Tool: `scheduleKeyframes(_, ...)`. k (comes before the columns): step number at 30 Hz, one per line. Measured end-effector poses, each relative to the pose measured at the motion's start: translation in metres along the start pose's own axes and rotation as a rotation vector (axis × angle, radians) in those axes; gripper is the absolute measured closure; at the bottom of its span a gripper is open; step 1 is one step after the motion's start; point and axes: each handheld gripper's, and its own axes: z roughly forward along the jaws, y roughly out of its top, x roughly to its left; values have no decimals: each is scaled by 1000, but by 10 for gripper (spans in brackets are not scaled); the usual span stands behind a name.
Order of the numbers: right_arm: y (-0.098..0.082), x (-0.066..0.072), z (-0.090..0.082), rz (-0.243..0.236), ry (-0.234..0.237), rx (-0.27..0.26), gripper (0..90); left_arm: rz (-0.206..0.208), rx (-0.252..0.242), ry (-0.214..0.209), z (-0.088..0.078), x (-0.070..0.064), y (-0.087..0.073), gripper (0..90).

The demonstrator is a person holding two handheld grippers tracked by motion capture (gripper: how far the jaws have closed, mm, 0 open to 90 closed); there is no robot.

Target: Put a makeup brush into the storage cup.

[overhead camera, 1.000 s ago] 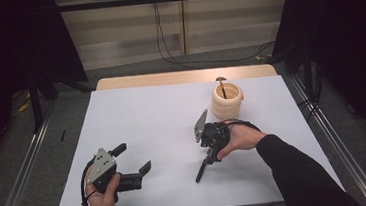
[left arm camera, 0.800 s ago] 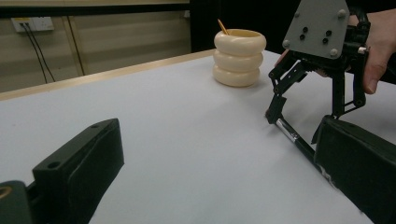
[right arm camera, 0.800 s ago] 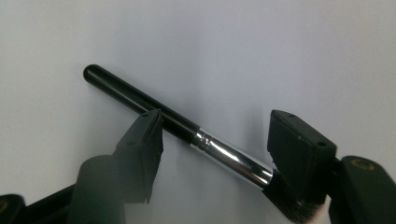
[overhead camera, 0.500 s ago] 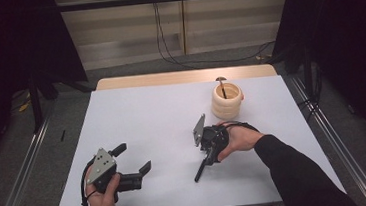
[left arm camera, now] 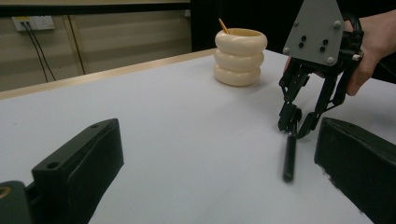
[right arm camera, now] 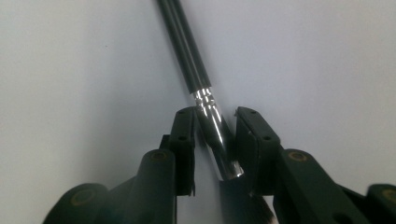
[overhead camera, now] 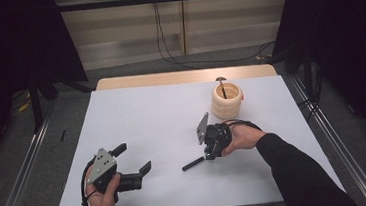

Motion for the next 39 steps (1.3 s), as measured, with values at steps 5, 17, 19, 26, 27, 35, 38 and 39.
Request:
scheduleKeyframes(5,0,0,0,12,1,4,774,-1,1,-1,0,0,0,11)
scheduleKeyframes(17,2,-3,-1,99,14,15,777,-6,2,11,0,0,0,11)
scheduleKeyframes(19,1,-4,-1,116,18,6,778,-2,3,11,0,0,0,11)
scheduleKeyframes(26,-6,-3,-7,175,16,-19,778,-3,1,7,0,0,0,11)
scheduleKeyframes(27,-8,-4,-7,163,17,-29,778,-1,2,7,0,0,0,11)
scheduleKeyframes(35,-20,1,-20,217,-31,-115,778,-4,2,12,0,0,0,11)
scheduleKeyframes(38,-25,3,-25,211,-41,-153,778,-3,3,12,0,0,0,10)
scheduleKeyframes(39,-25,3,-25,205,-45,-156,778,-3,3,13,0,0,0,10)
